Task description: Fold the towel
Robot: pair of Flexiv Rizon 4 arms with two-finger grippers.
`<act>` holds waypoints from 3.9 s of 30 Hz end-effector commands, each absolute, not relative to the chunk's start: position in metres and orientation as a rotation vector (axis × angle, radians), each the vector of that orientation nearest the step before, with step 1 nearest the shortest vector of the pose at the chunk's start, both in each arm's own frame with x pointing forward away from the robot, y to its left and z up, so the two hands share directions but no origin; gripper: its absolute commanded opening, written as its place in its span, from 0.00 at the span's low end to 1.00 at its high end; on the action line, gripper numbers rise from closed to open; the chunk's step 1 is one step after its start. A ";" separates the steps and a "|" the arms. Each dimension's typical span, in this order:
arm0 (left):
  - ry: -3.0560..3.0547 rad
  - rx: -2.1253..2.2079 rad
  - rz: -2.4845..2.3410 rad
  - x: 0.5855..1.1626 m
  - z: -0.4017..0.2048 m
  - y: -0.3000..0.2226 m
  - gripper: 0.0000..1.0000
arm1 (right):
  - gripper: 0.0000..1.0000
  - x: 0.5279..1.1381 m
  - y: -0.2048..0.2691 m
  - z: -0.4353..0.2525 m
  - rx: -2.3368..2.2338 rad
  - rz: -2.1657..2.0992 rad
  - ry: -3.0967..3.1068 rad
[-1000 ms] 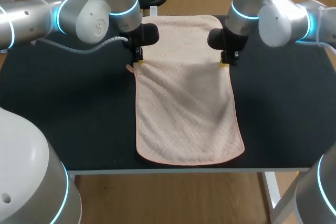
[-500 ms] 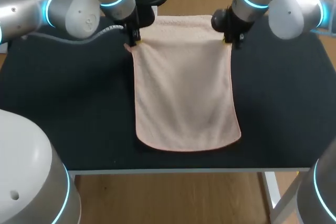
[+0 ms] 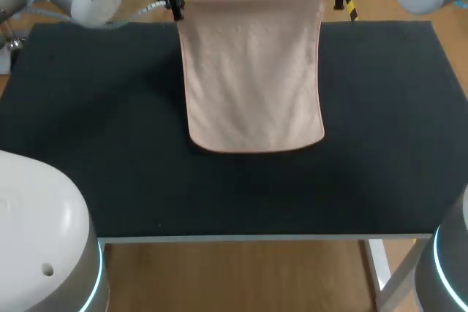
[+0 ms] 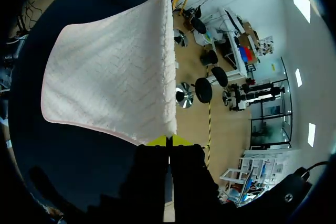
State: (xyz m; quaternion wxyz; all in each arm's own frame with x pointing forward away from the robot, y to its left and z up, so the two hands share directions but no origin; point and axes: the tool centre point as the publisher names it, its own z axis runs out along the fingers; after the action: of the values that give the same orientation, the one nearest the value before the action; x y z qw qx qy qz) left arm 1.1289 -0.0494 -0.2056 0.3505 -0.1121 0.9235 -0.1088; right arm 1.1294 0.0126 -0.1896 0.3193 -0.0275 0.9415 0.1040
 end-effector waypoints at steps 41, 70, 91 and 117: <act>2.129 -0.346 -0.246 1.121 -0.100 -0.054 0.00 | 0.00 1.128 0.015 -0.088 -0.086 0.307 2.253; 2.387 -0.470 -0.243 0.977 -0.176 -0.049 0.00 | 0.00 1.000 0.024 -0.176 -0.195 0.285 2.546; 2.651 -0.466 -0.164 0.992 -0.287 -0.071 0.00 | 0.00 1.007 0.022 -0.286 -0.111 0.217 2.753; 2.739 -0.365 -0.041 1.095 -0.351 -0.069 0.00 | 0.00 1.082 0.021 -0.353 0.005 0.126 2.794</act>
State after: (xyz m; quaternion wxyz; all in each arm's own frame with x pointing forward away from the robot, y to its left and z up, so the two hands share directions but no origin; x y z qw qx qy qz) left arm 1.0804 -0.0661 -0.3393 0.2053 -0.1308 0.9698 -0.0146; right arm 1.0712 0.0159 -0.3462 0.1768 0.0013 0.9831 0.0484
